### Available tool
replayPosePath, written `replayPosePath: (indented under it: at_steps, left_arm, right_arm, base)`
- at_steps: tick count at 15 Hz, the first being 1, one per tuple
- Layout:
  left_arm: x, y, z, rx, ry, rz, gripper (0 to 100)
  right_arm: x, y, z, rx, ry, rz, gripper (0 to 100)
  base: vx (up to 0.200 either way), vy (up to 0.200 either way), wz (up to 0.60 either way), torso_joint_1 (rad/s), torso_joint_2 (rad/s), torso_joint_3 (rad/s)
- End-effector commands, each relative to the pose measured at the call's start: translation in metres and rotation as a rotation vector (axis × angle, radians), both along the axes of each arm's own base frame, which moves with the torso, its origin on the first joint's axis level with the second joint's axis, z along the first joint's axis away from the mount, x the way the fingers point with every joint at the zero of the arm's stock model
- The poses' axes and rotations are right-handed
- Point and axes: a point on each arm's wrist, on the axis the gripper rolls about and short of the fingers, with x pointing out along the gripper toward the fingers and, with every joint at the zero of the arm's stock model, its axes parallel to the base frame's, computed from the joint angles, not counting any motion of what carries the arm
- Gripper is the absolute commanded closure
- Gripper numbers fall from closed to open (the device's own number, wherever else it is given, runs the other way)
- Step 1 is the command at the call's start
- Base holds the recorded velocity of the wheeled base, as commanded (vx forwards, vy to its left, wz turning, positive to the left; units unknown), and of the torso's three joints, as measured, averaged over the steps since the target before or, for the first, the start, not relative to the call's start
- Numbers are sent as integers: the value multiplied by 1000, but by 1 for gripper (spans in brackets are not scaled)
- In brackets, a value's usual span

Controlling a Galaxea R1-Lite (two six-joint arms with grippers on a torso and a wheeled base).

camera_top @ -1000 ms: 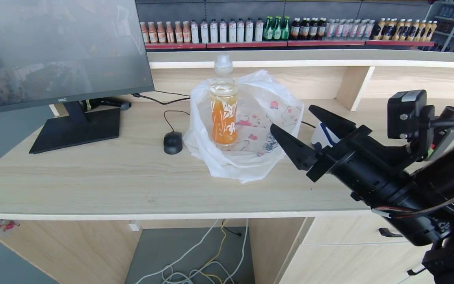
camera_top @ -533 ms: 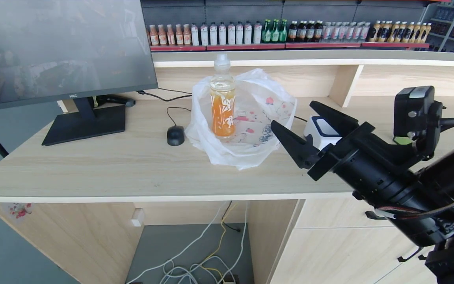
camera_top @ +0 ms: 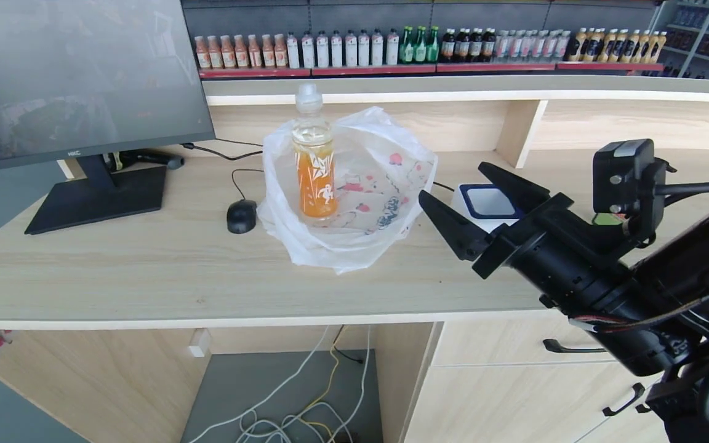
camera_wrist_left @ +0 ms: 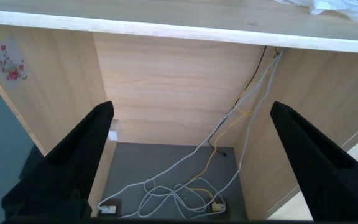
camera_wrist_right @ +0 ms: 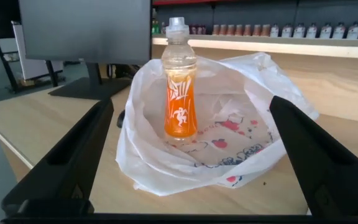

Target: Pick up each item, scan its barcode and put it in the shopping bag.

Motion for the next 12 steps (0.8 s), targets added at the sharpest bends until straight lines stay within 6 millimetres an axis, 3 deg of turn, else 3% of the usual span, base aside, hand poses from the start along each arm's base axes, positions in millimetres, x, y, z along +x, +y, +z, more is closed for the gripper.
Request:
replayPosePath:
  at_steps: [1, 5, 12]
  left_arm:
    - [0, 0, 0, -3, 0, 1, 0]
    - [0, 0, 0, 0, 0, 1, 0]
    - [0, 0, 0, -4, 0, 1, 0]
  right_arm:
    - [0, 0, -2, -7, 7, -1, 0]
    - [-11, -8, 0, -6, 2, -3, 0]
    - [-2, -4, 15, 30, -47, -18, 0]
  base:
    - [0, -200, 0, 7, -2, 7]
    - [0, -200, 0, 1, 5, 1]
    - [0, -200, 0, 1, 5, 2]
